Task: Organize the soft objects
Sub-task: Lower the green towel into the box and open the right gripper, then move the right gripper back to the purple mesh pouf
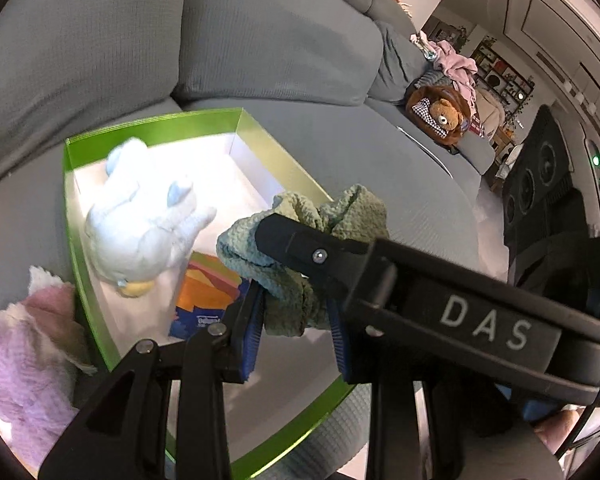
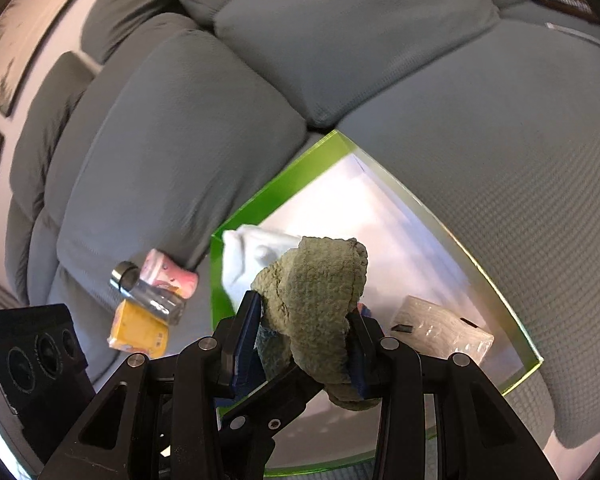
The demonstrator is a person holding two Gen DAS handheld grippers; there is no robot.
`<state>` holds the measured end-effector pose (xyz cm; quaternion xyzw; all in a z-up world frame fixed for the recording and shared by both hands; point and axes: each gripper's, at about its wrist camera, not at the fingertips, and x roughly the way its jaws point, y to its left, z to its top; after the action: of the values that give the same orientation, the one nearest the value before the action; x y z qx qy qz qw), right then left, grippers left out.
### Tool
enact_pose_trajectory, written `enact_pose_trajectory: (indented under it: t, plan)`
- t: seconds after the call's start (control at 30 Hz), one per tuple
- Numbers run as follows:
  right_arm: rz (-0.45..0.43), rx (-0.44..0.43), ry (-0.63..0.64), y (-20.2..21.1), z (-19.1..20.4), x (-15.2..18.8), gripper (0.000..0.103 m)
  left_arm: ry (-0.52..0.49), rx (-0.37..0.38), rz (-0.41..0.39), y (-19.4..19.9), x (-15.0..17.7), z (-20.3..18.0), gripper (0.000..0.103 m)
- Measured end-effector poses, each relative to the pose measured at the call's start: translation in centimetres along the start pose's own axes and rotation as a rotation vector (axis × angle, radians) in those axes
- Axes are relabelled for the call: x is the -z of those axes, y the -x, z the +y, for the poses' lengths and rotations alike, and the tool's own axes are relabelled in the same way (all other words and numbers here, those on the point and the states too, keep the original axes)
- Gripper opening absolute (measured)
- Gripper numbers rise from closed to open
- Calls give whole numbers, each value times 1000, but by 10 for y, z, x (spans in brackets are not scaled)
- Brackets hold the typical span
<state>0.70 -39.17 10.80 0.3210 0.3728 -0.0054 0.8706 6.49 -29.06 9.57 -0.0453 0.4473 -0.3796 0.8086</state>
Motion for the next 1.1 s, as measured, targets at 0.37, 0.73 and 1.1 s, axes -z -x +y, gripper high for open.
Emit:
enact_pose_trajectory:
  t: [0.37,0.73,1.1]
  plan:
    - [-21,68,-45,-4,-11,-1,41,55,-2,16,-2,0,8,37]
    - [-168,98,-8,26,4,0,81,107,22,-99,56,9,25,84]
    - [-134,60,203,23,82,19,87,276,-165,-266,165,63,102,100]
